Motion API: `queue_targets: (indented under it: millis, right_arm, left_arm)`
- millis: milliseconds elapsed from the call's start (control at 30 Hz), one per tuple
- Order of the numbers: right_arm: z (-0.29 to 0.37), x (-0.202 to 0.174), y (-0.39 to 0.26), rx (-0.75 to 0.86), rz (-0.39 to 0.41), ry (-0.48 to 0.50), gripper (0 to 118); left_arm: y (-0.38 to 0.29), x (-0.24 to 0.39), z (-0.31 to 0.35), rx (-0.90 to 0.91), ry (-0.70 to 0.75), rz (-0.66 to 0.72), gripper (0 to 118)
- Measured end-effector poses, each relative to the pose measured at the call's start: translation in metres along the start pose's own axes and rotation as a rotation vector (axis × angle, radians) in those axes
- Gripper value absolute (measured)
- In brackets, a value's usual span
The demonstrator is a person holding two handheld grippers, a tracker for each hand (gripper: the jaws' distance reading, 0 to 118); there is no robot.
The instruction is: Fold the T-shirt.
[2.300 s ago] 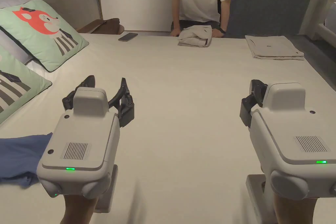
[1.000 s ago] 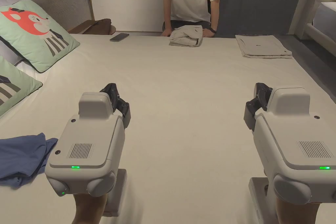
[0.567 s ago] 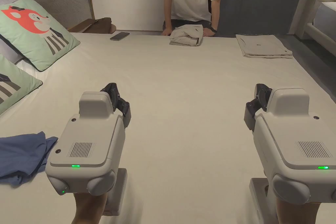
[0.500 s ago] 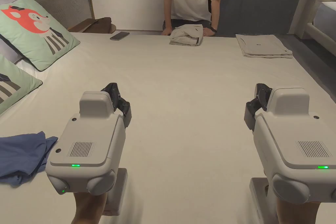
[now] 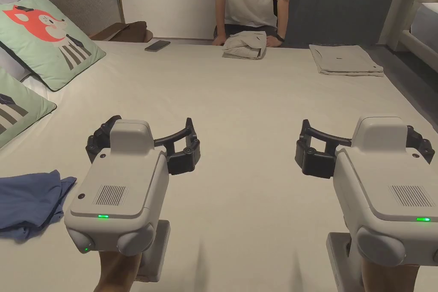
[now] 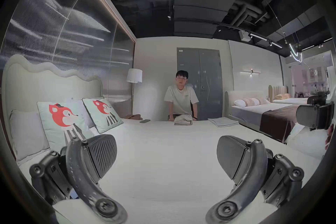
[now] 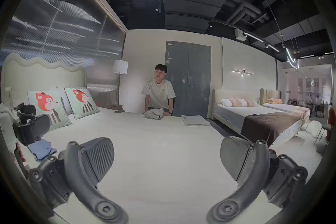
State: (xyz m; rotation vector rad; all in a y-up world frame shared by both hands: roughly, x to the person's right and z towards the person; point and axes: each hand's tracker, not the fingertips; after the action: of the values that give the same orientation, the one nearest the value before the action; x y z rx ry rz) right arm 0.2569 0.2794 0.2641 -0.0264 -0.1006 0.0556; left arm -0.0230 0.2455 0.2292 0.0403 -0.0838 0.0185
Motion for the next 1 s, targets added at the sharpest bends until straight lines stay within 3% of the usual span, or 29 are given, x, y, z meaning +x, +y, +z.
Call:
queue_targets:
  millis: [1000]
  right_arm:
    - [-0.0015,0.0008,0.0004,0.006,-0.008,0.005,115]
  left_arm:
    - [-0.0004,-0.0031,-0.0023,0.009,0.018,-0.005,110]
